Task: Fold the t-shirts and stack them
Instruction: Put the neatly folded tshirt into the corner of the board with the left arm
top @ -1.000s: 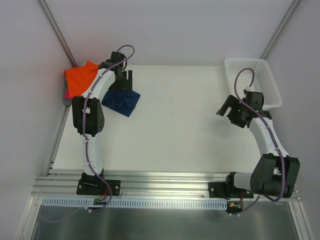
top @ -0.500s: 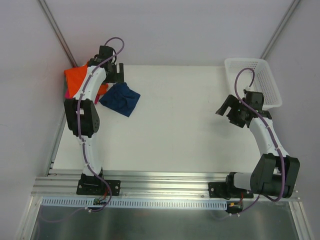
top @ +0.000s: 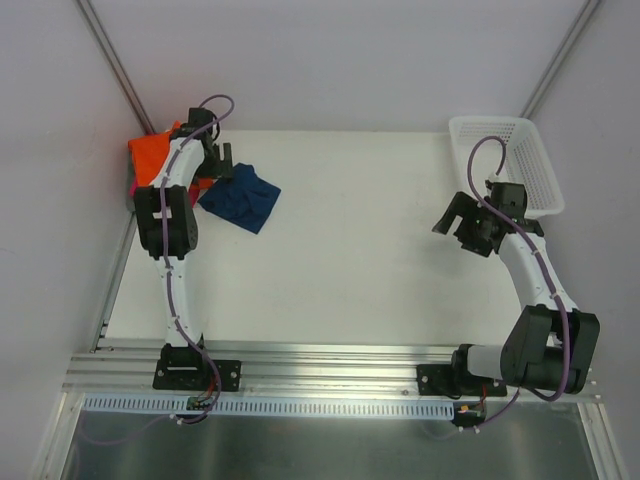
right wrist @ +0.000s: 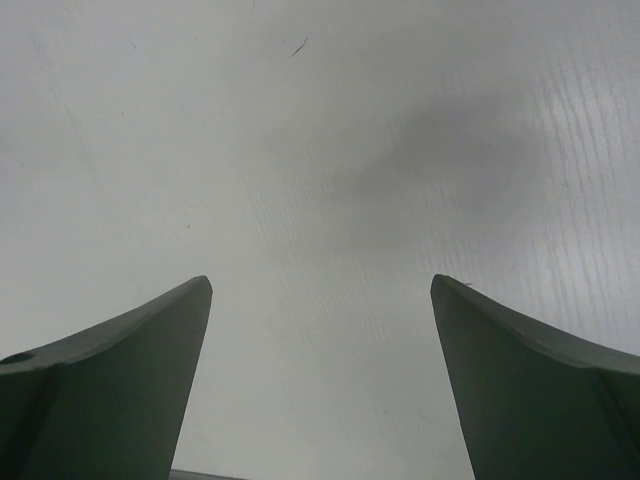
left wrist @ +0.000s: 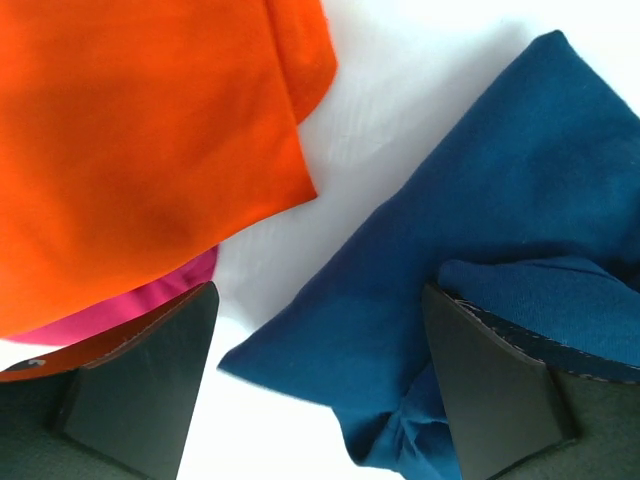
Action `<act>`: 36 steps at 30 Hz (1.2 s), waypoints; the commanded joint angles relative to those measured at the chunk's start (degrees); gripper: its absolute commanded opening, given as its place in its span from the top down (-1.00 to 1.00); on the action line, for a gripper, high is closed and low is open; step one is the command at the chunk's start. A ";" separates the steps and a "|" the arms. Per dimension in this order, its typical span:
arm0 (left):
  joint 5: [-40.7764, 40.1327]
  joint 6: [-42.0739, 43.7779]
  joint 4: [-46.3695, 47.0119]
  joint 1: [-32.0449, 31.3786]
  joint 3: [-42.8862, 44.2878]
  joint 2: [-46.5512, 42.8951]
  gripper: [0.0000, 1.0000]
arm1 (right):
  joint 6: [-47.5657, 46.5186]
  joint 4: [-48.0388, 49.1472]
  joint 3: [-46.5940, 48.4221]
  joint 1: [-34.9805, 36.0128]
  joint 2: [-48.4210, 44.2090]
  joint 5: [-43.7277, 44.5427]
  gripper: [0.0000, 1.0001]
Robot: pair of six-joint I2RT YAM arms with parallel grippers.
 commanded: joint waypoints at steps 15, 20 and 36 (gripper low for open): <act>21.28 0.89 -0.51 -0.09 -0.31 4.54 0.65 | -4.86 -3.09 9.94 1.34 4.49 3.41 -0.93; 23.13 0.02 -0.95 0.43 -1.53 0.24 1.00 | -3.72 -1.51 9.77 2.39 5.37 3.06 -0.93; 16.99 -0.60 0.28 13.79 0.66 -14.71 1.00 | -1.87 1.21 8.89 3.45 4.75 1.83 -0.93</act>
